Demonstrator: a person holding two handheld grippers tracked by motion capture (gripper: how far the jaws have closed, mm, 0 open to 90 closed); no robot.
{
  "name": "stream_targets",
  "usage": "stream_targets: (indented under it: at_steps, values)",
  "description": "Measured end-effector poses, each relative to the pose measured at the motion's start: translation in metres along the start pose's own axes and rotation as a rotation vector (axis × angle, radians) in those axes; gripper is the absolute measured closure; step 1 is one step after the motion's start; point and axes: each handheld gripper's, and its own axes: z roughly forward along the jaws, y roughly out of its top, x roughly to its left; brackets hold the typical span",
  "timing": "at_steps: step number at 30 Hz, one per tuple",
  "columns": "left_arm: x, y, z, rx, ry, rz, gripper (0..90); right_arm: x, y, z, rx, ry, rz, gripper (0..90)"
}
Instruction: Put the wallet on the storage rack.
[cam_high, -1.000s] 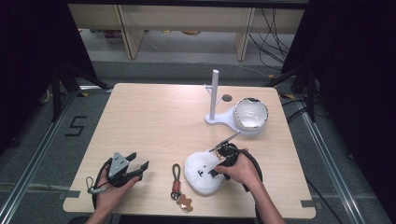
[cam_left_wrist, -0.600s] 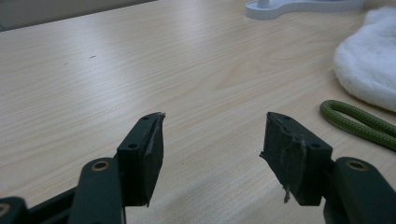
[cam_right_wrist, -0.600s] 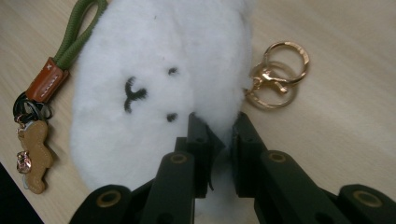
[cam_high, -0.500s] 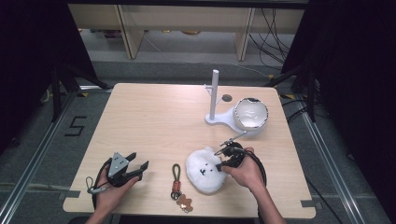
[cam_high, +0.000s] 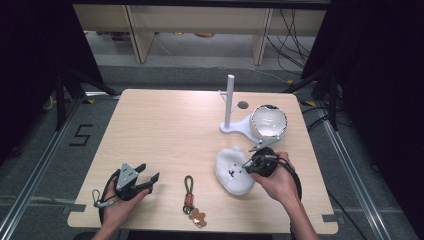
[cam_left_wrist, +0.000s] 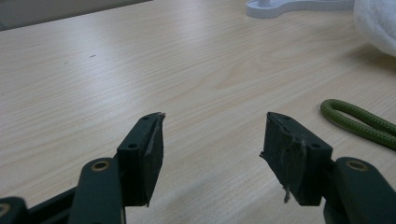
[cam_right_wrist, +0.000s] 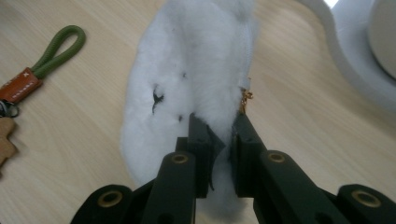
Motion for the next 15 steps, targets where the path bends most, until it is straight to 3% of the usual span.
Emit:
stream_targets:
  at_steps: [1,10,15]
  values:
    - [0.0,0.0,0.0,0.0,0.001,0.0,37.4,-0.003,-0.001,-0.004,-0.008,-0.026,-0.008,81.6]
    - [0.0,0.0,0.001,-0.004,-0.003,-0.002,37.4,-0.014,-0.003,-0.018,-0.063,-0.117,-0.09,81.6]
    - [0.0,0.0,0.0,-0.002,0.001,-0.002,37.5,-0.02,-0.003,-0.026,-0.089,-0.148,-0.077,81.3]
